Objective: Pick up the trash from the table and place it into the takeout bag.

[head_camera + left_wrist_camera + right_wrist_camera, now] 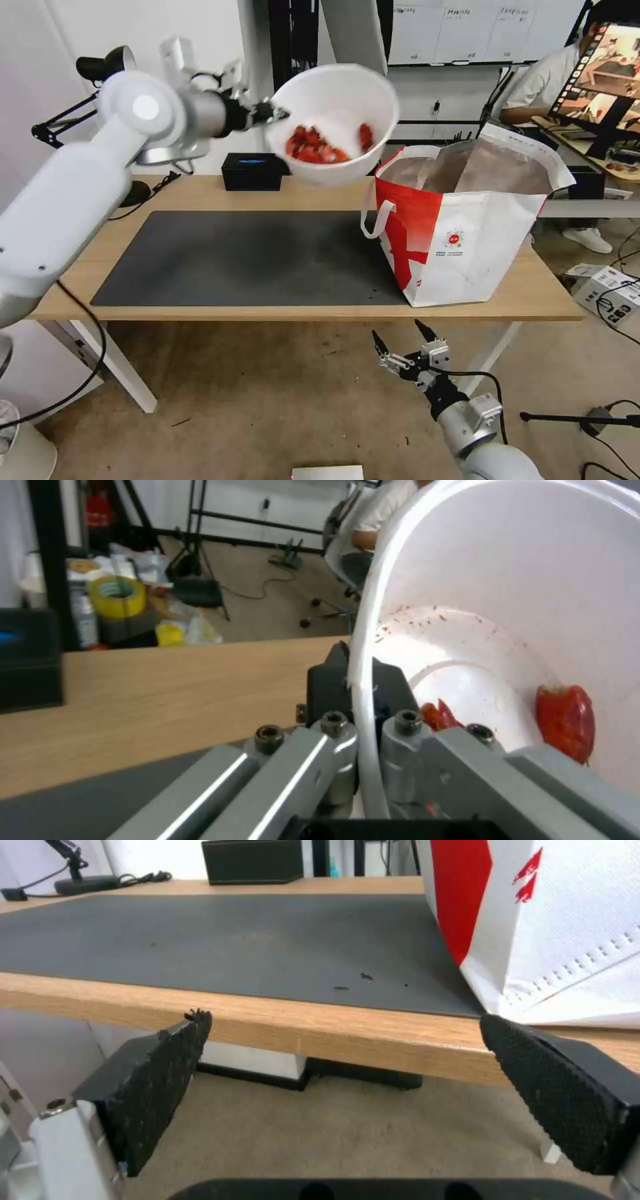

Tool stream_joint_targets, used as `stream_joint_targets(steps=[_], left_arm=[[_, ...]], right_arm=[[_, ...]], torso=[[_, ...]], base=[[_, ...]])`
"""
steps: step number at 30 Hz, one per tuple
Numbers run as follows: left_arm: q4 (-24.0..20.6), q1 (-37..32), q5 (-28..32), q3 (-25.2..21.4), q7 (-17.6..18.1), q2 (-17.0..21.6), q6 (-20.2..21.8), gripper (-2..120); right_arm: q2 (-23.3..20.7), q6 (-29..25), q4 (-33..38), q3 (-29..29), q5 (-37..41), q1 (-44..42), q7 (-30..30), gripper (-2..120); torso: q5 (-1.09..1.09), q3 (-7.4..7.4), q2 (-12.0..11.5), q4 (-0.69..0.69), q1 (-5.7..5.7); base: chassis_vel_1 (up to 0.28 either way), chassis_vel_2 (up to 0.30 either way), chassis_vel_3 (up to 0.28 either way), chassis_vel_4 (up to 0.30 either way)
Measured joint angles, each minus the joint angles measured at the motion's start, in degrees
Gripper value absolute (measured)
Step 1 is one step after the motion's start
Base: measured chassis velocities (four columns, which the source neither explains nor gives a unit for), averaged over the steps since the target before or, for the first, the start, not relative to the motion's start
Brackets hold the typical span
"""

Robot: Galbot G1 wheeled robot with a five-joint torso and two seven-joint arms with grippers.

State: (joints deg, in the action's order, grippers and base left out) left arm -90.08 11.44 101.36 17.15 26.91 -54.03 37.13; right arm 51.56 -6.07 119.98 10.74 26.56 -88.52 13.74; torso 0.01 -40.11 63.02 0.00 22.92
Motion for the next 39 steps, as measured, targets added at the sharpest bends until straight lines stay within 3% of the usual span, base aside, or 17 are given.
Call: stream_joint_targets(steps=[5,9,13,15,18,23,27,30,39], left_arm=[[2.66,2.61,-0.28,2.79,0.04,-4.58,-1.35,0],[6.58,4.66,-2.47,5.38,0.09,-12.37,-2.55,0],[8.95,5.04,-4.6,6.69,0.04,-16.24,-3.81,0],[10.94,5.0,-7.67,8.6,0.86,-20.13,-7.03,0],[12.03,4.52,-10.52,9.81,2.62,-21.98,-9.63,0],[12.79,3.69,-17.62,12.86,3.56,-22.88,-15.3,0],[12.59,3.4,-19.97,13.91,3.44,-22.74,-16.6,0],[12.0,3.01,-25.81,16.25,1.84,-21.99,-18.66,0],[8.61,2.16,-28.68,19.42,-0.86,-19.25,-19.55,0]], right_arm=[[0.0,0.0,0.0,0.0,0.0,0.0,0.0,100],[0.0,0.0,0.0,0.0,0.0,0.0,0.0,100],[0.0,0.0,0.0,0.0,0.0,0.0,0.0,100],[0.0,0.0,0.0,-0.01,0.0,0.0,0.0,100],[0.0,0.0,0.0,0.0,0.0,0.0,0.0,100],[0.0,0.0,0.0,0.0,0.0,0.0,0.0,100],[0.0,0.0,0.0,0.0,0.0,0.0,0.0,100],[0.0,0.0,0.0,0.0,0.0,0.0,0.0,100],[0.0,0.0,0.0,0.0,0.0,0.0,0.0,100]], torso=[[0.0,0.0,0.0,0.01,0.0],[0.02,0.0,0.0,-0.01,0.0],[0.01,0.0,0.0,-0.01,0.0],[0.02,0.0,0.0,-0.02,0.0],[0.02,0.0,0.0,-0.02,0.0],[0.0,0.0,0.0,0.0,0.0],[-0.01,0.0,0.0,0.01,0.0],[-0.01,0.0,0.0,0.0,0.0],[-0.01,0.0,0.01,0.0,-0.01]], base=[[0.0,0.0,0.0,0.0],[0.0,0.0,0.0,0.0],[0.0,0.0,0.0,0.0],[0.0,0.0,0.0,0.0],[0.0,0.0,0.0,0.0],[0.0,0.0,0.0,0.0],[0.0,0.0,0.0,0.0],[0.0,0.0,0.0,0.0],[0.0,0.0,0.0,0.0]])
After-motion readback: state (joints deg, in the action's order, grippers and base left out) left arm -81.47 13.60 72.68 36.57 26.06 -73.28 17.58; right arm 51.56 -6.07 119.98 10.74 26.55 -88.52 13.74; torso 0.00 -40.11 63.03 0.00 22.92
